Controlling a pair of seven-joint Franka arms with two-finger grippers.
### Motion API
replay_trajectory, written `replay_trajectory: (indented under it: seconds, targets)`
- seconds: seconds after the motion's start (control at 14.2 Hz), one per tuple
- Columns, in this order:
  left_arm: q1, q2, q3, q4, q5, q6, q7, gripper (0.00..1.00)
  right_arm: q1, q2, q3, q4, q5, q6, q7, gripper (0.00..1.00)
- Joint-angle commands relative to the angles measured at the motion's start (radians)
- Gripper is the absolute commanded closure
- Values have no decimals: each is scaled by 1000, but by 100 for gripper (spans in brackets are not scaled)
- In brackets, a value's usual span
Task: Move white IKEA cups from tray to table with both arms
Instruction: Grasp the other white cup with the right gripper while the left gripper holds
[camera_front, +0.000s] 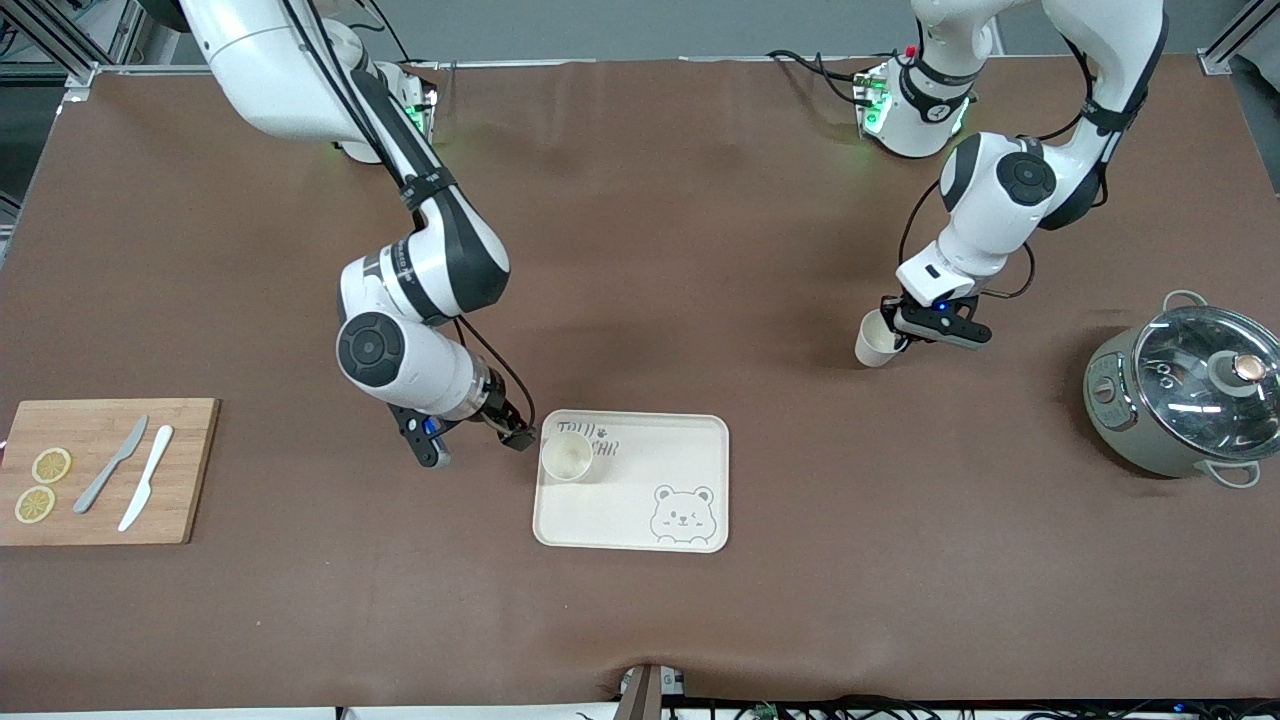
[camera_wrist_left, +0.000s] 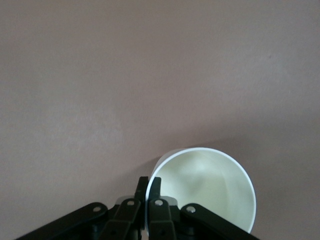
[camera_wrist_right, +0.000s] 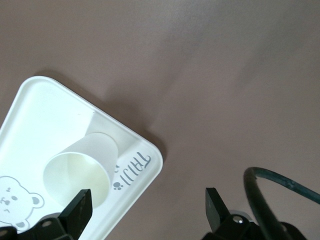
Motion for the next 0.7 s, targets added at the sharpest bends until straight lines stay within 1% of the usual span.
replay_trajectory:
  seconds: [0.0, 0.14, 0.42, 0.63]
  targets:
    - [14, -54, -17, -26, 13, -46, -12, 100, 26, 48, -7, 37, -22, 73, 74, 0]
    - [14, -49, -17, -26, 13, -56, -10, 100, 37, 58, -7, 39, -23, 101, 97, 0]
    - [14, -43, -17, -23, 10, -73, -10, 100, 55, 81, -9, 40, -33, 108, 115, 0]
    - [14, -29, -17, -19, 6, -73, -8, 100, 57, 97, -7, 43, -31, 167, 129, 0]
